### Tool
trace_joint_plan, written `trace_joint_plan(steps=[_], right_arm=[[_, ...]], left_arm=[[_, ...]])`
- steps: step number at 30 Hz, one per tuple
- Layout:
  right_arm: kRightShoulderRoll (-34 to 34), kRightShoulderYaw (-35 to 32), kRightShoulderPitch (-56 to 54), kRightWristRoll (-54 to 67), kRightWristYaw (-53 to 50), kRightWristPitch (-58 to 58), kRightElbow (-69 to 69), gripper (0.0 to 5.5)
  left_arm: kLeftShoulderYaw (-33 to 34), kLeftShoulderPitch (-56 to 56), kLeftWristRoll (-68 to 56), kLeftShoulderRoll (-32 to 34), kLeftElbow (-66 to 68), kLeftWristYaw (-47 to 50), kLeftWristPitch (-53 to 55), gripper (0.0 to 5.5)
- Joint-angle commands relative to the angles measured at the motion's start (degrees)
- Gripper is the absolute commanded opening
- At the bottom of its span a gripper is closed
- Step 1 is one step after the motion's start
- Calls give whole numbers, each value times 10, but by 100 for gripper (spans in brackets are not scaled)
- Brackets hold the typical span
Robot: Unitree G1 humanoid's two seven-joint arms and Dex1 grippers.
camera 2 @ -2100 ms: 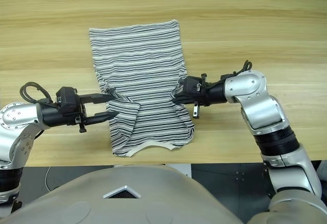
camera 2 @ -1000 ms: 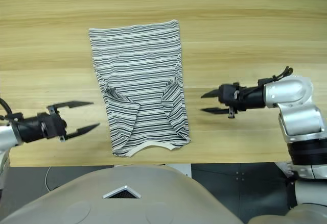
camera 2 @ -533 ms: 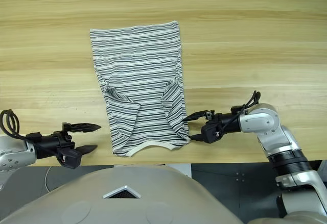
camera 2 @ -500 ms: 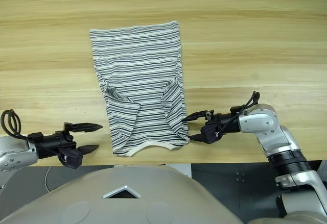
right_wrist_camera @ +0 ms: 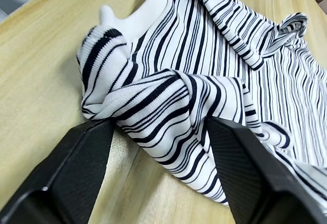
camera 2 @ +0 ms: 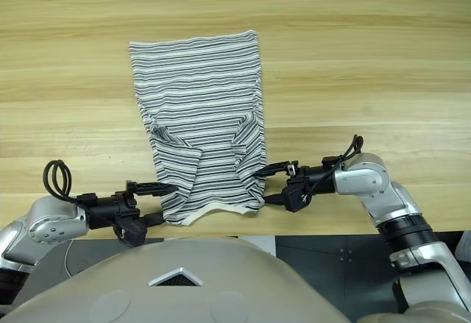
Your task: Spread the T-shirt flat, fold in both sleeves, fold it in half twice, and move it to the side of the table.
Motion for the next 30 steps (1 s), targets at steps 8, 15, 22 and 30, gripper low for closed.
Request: trace_joint_plan(steps=[8, 15, 22, 30], right_arm=[[0, 35, -18, -21, -16, -12, 20, 185], [-2, 41, -18, 32, -4, 37, -14, 46], [-23, 37, -8, 110, 43, 131, -76, 10], [-79, 10, -9, 216, 124, 312, -185, 10]], left_arm=[[-52, -36, 3, 14, 48, -22, 65, 333], [-87, -36, -91, 14, 24, -63, 106, 206], [-99, -34, -158, 20, -12, -98, 151, 99], [-72, -15, -311, 74, -139, -166, 320, 15]])
